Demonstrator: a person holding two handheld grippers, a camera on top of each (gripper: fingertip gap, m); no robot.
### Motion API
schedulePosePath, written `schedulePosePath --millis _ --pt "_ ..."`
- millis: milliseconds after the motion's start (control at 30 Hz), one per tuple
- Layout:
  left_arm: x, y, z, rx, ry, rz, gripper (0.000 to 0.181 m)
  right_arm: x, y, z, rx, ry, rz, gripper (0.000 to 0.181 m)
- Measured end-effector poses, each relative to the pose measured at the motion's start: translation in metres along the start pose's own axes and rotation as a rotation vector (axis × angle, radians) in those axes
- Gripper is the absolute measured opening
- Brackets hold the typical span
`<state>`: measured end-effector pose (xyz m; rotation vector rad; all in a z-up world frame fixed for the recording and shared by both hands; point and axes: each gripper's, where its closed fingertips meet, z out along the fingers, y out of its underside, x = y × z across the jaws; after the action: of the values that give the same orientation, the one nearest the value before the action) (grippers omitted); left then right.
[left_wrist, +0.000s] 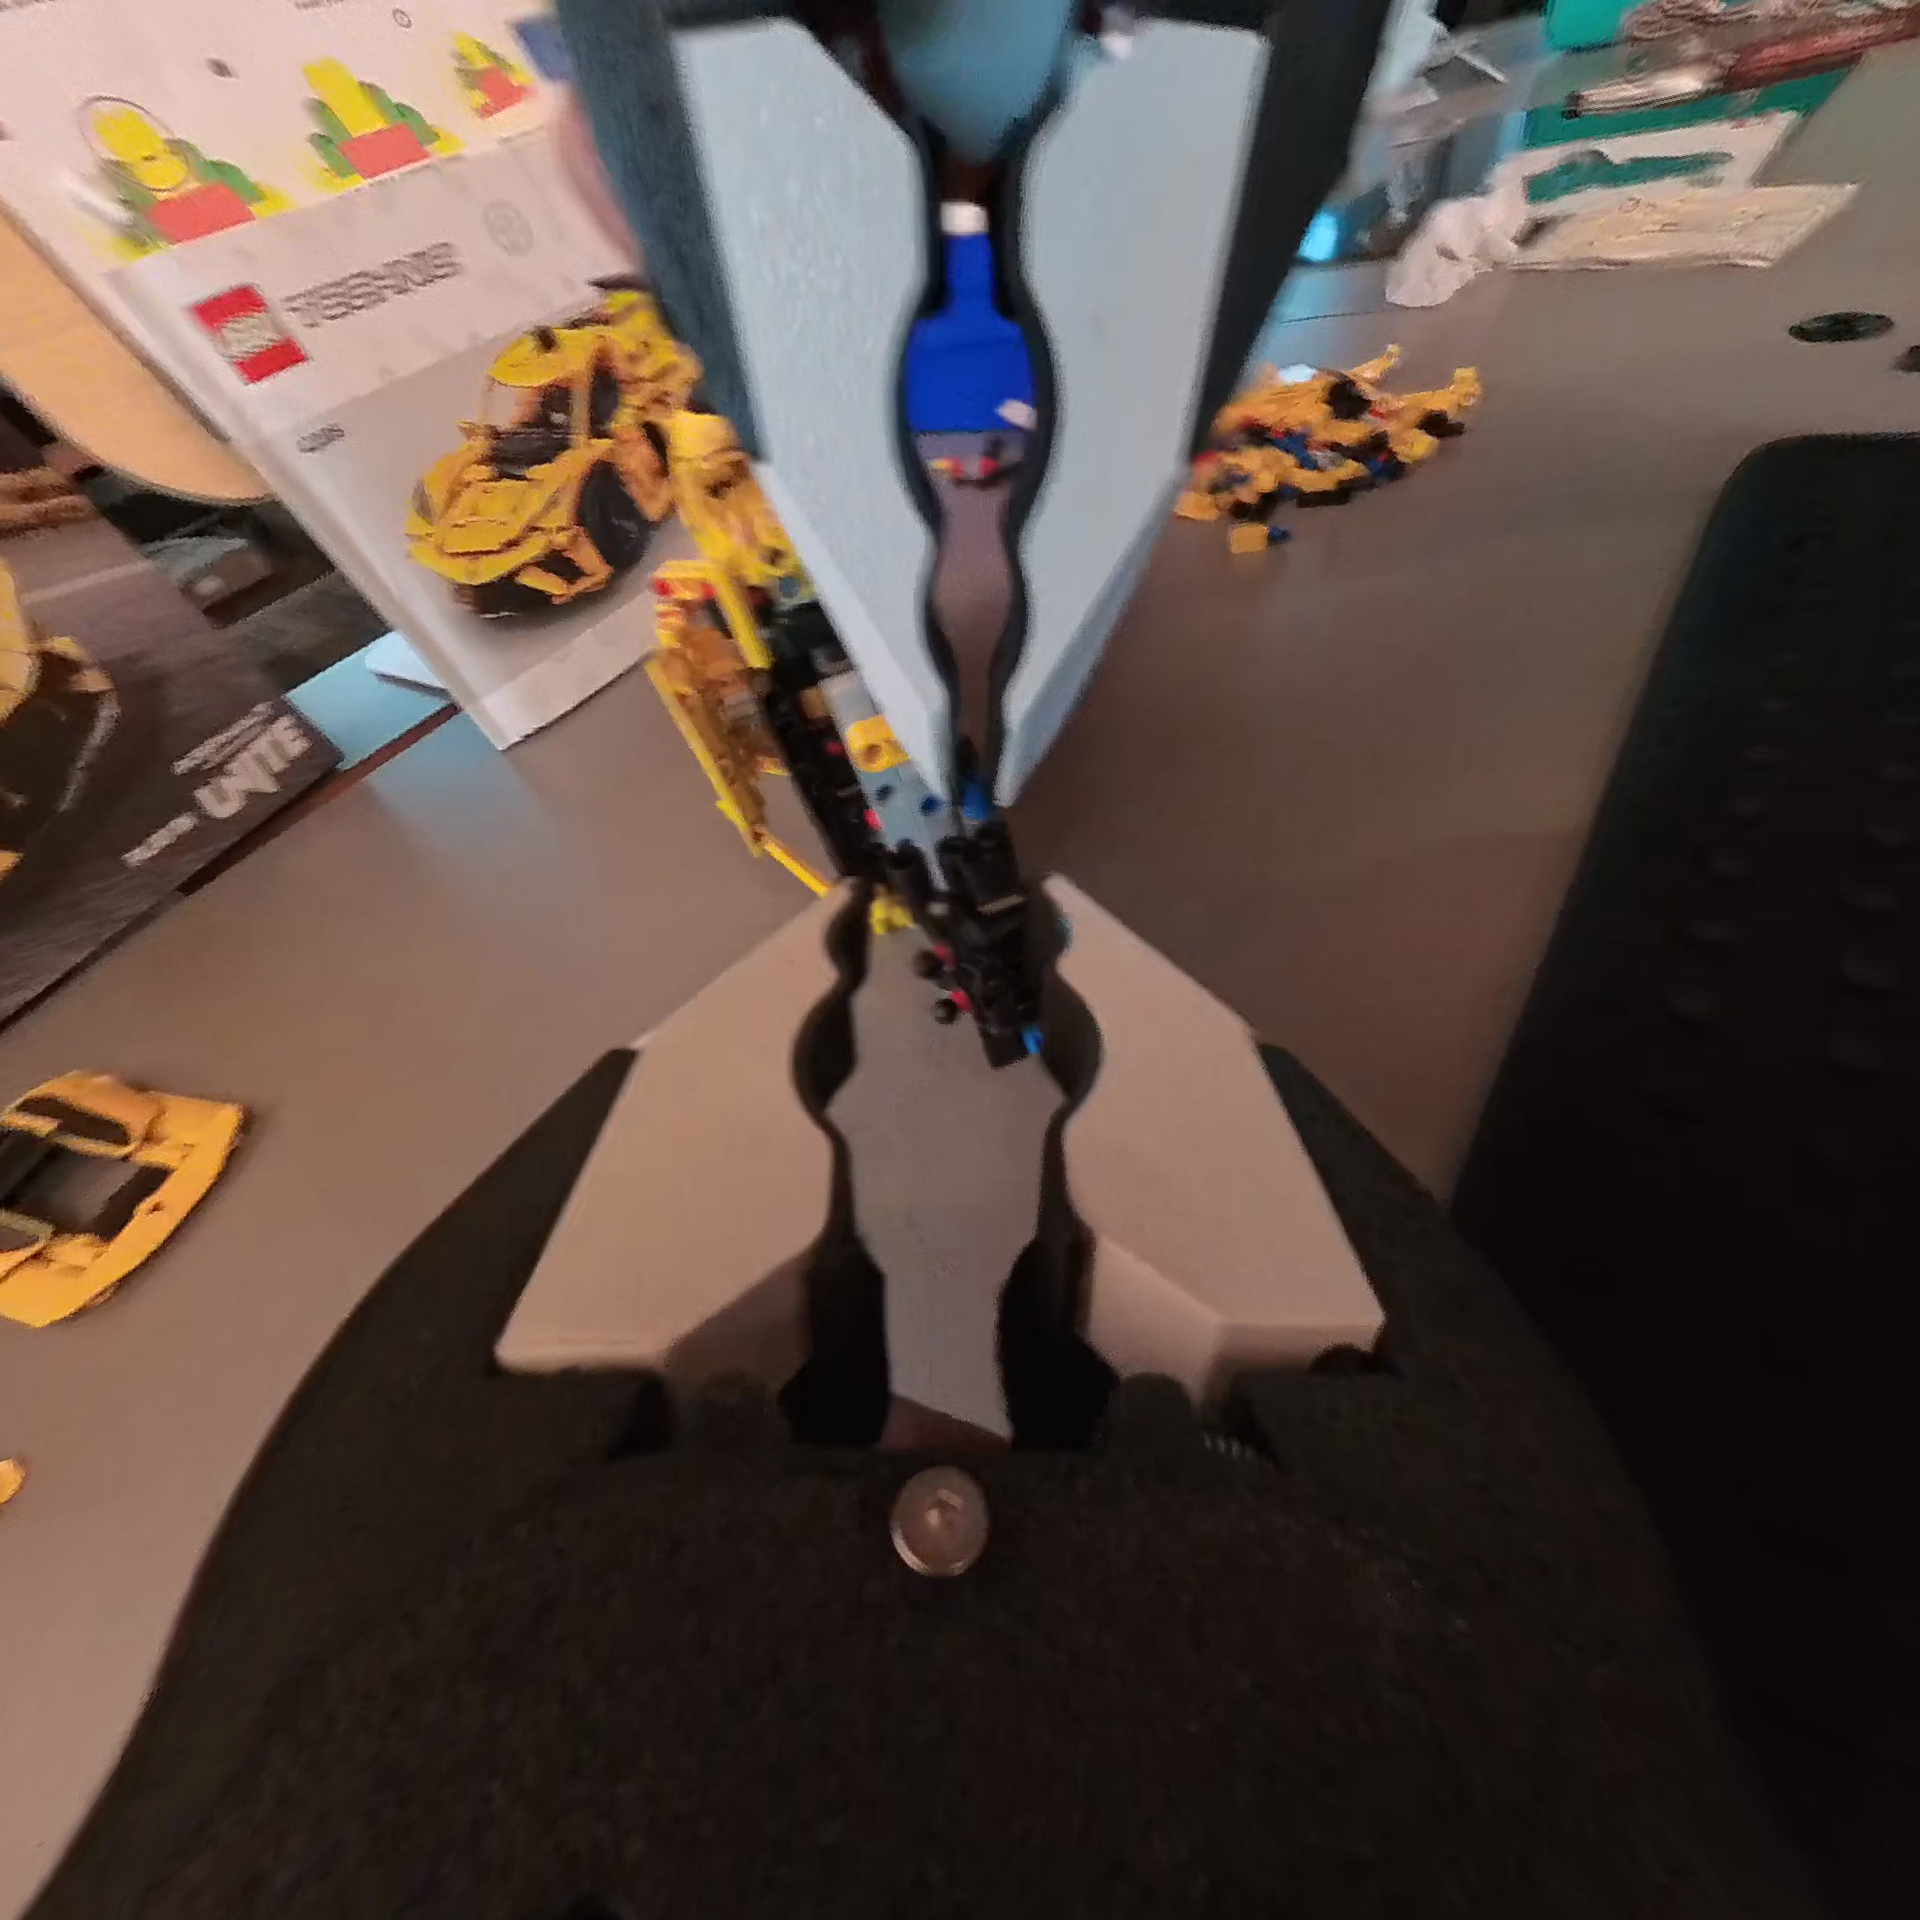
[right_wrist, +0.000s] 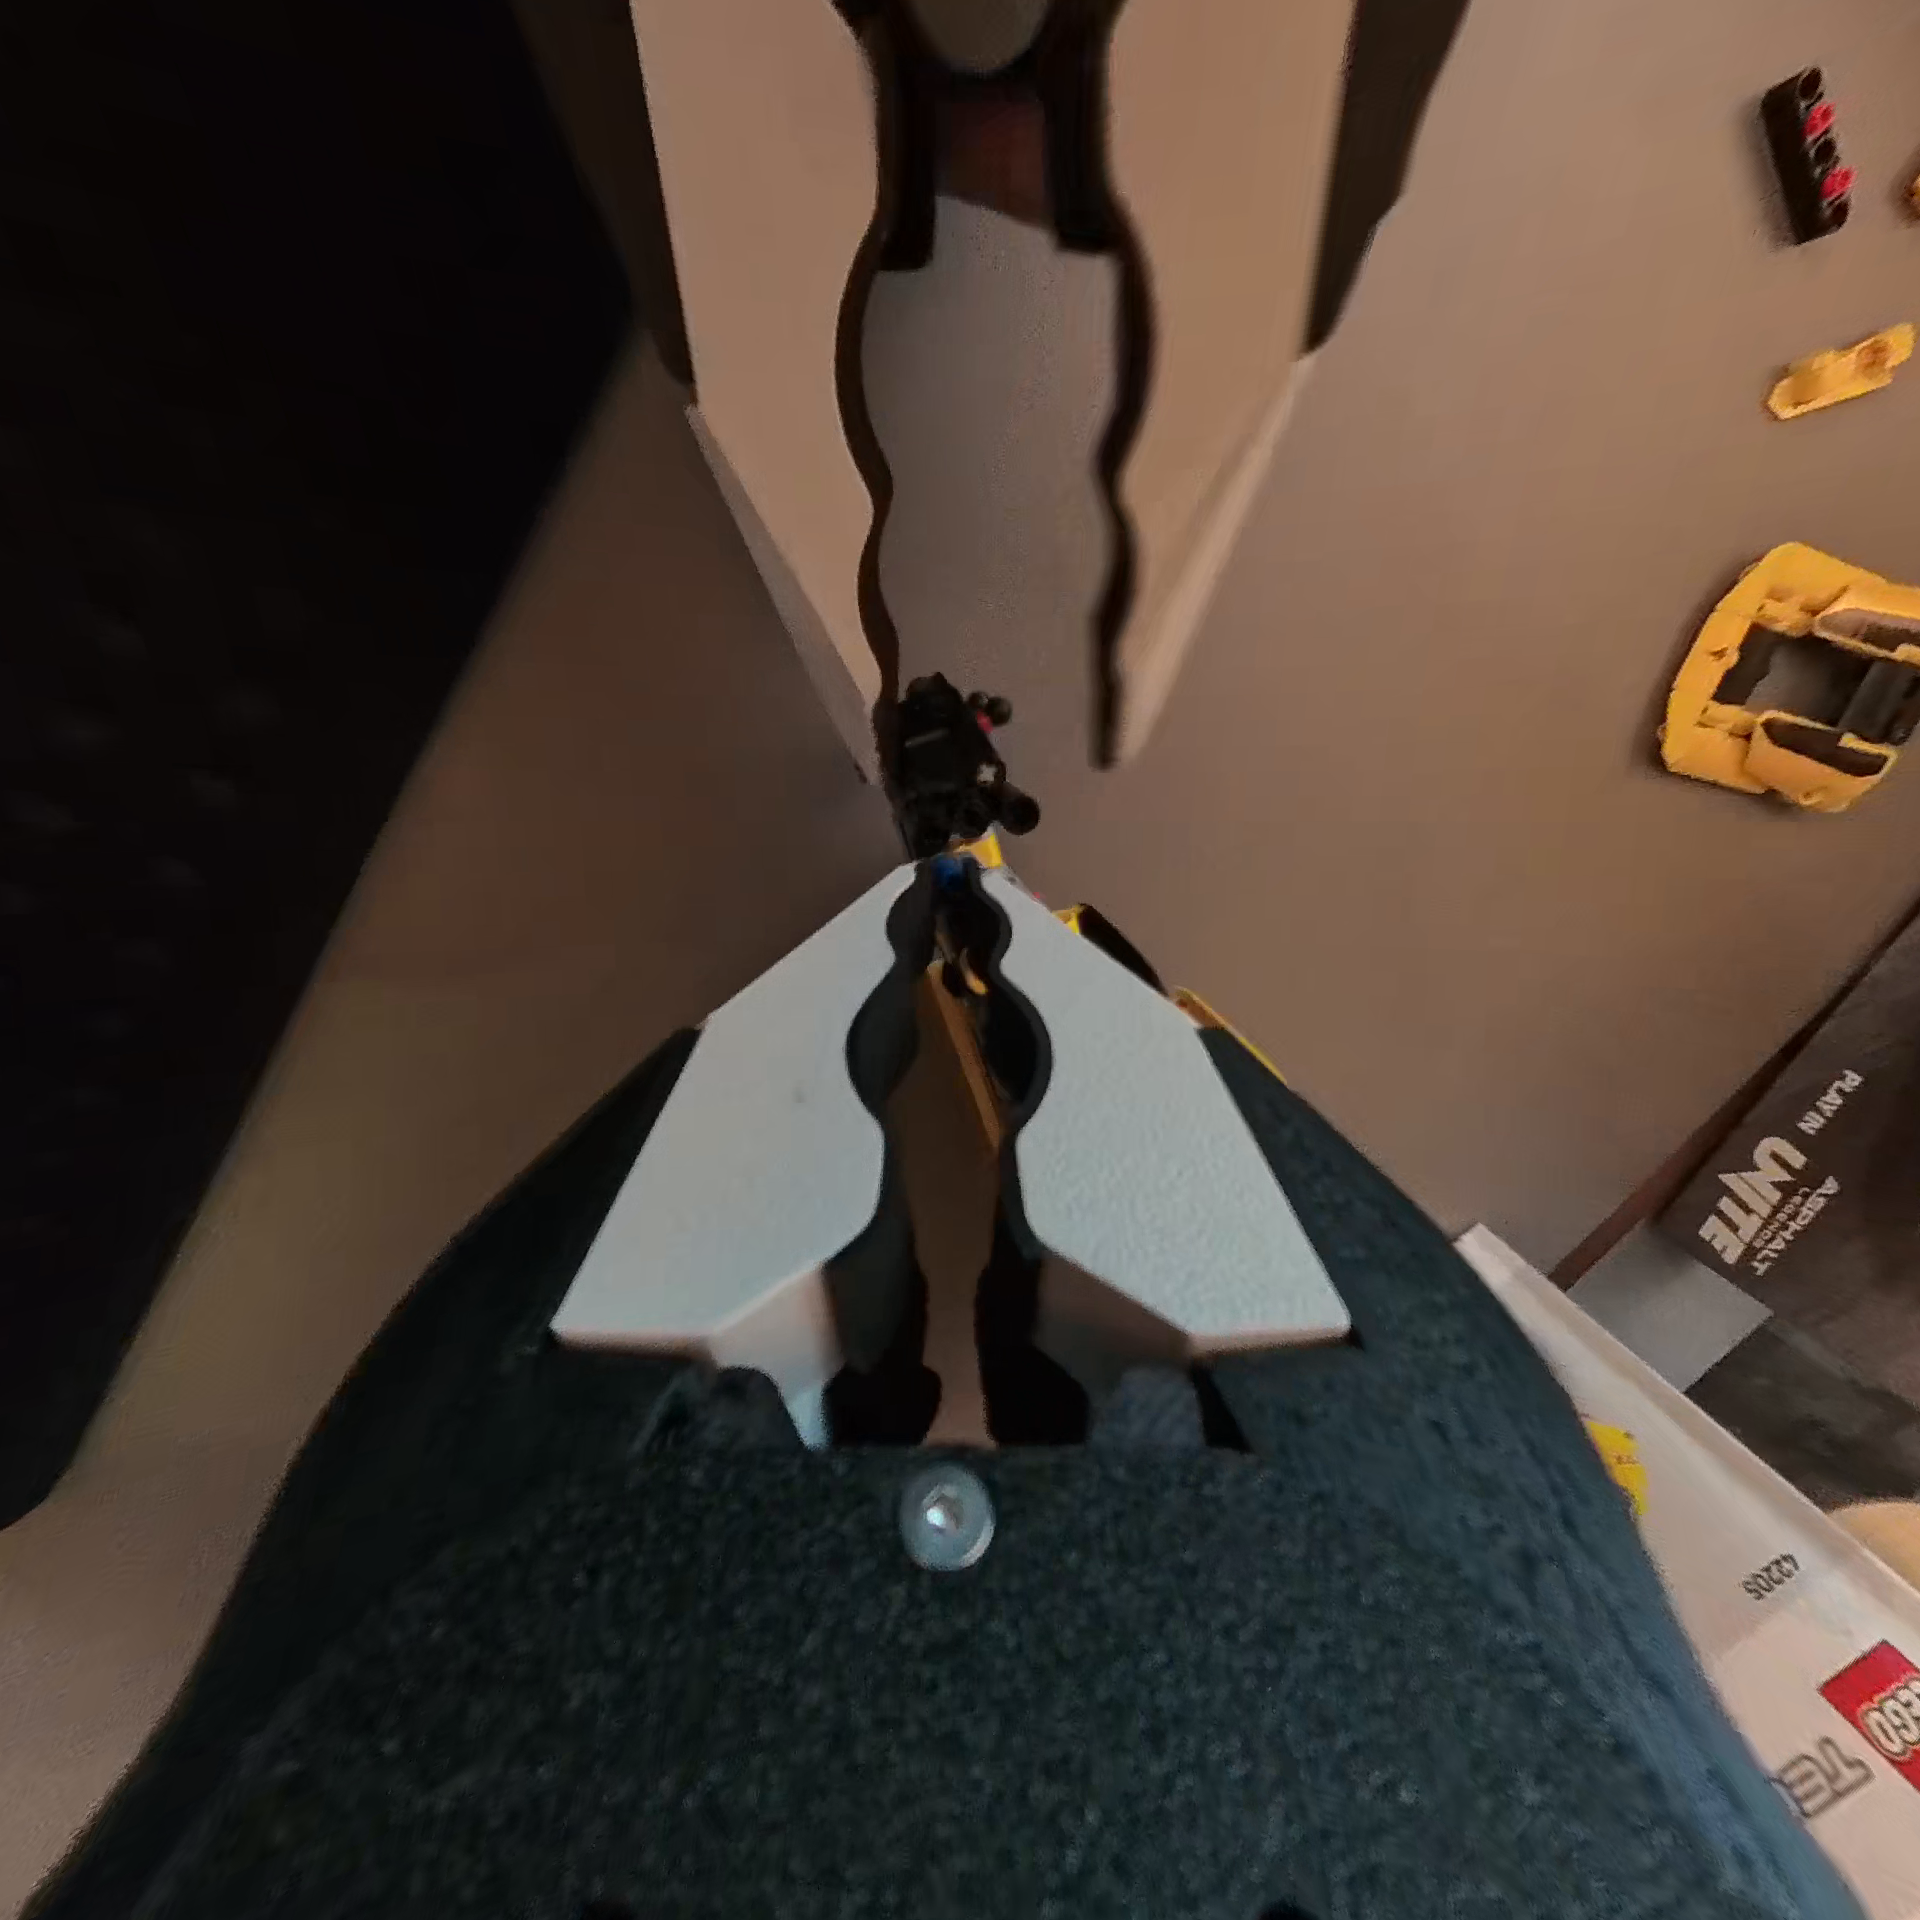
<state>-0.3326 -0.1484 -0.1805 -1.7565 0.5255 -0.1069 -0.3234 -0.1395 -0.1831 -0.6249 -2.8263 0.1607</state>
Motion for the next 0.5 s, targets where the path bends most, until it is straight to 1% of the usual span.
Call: schedulePosePath --millis 33,100,167,200,233,267,433,467,500 --pt "-0.005 -0.004 -0.001 0.023 -0.015 -0.032 0.042 -0.001 0.001 0.000 -0.006 -0.013 0.006 0.004" --pt "-0.007 -0.008 0.004 0.046 0.006 -0.074 0.045 -0.002 0.000 0.000 -0.006 -0.005 -0.007 0.003" --pt "-0.002 -0.008 0.016 0.023 0.052 -0.065 0.044 -0.003 0.002 -0.001 -0.011 -0.015 -0.012 0.003" --pt "0.006 -0.010 0.019 0.027 0.100 -0.062 0.039 -0.003 0.002 -0.002 -0.011 -0.020 0.000 0.002" --pt "0.012 -0.009 0.020 0.033 0.136 -0.059 0.023 -0.002 0.001 -0.002 -0.004 -0.016 -0.001 0.002" --pt "0.014 -0.009 0.020 0.042 0.135 -0.052 0.018 -0.003 0.001 -0.002 0.000 -0.019 -0.001 0.002" --pt "0.014 -0.006 0.020 0.025 0.076 0.022 0.020 -0.003 0.001 -0.002 0.000 -0.027 0.018 0.002" --pt "0.010 -0.007 0.018 0.026 0.052 0.020 0.022 -0.002 0.001 -0.002 0.003 -0.026 0.026 0.002" --pt "0.004 -0.009 0.016 0.032 0.025 0.000 0.032 -0.002 0.001 -0.003 0.002 -0.026 0.028 0.002"
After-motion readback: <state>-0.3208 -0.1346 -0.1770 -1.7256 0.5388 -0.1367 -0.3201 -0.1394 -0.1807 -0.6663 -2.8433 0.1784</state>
